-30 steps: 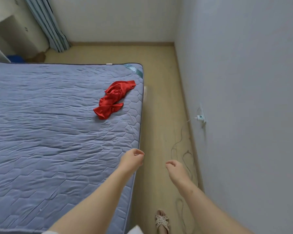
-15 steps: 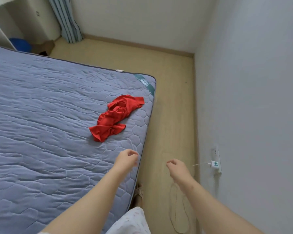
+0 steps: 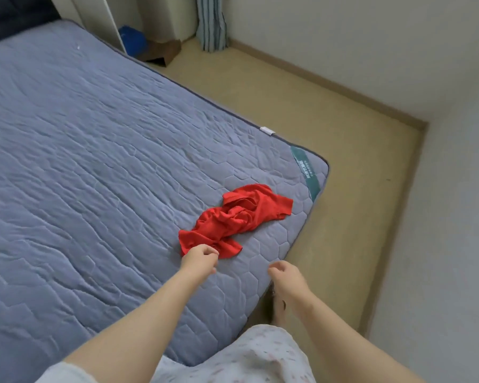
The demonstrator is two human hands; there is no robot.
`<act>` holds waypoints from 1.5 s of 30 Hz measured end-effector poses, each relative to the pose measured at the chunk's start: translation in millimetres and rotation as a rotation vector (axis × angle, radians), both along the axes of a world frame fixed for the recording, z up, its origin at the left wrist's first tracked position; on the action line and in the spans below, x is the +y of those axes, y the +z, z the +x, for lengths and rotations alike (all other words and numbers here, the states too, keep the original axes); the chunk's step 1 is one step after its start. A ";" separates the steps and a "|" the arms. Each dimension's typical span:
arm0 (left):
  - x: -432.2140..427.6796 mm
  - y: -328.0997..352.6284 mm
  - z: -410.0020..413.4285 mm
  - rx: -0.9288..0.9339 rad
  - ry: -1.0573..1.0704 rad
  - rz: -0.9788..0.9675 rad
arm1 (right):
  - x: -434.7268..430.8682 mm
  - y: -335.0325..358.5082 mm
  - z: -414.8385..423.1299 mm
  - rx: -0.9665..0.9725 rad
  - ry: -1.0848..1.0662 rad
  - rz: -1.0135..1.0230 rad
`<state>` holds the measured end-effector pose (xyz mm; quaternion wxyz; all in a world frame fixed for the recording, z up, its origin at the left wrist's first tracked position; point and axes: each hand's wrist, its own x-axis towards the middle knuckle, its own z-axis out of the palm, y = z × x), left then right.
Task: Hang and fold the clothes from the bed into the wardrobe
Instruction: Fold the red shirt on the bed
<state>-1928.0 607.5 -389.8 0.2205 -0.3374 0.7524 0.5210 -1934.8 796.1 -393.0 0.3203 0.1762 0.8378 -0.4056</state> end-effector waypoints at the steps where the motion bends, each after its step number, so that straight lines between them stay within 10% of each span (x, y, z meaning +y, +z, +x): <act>1: -2.1 -6.5 -9.3 -0.013 0.051 0.007 | -2.3 -6.4 -18.8 -0.008 0.040 0.015; 15: 8.9 -129.6 -85.4 -0.374 0.616 0.019 | -46.0 -138.0 -236.6 -0.249 0.787 0.184; 24: 15.0 -232.0 -121.8 -0.366 0.851 0.057 | -79.2 -227.7 -290.8 -0.141 0.865 0.199; 29: -1.7 -279.8 -136.0 -0.376 0.856 -0.271 | -74.1 -261.0 -299.2 0.045 1.013 0.271; 34: -23.3 -306.0 -153.7 -0.388 1.401 0.218 | -82.8 -287.3 -302.3 0.060 1.312 0.326; 45: -20.0 -273.3 -119.1 -0.293 1.362 0.199 | -65.0 -269.8 -286.0 -0.131 1.182 0.134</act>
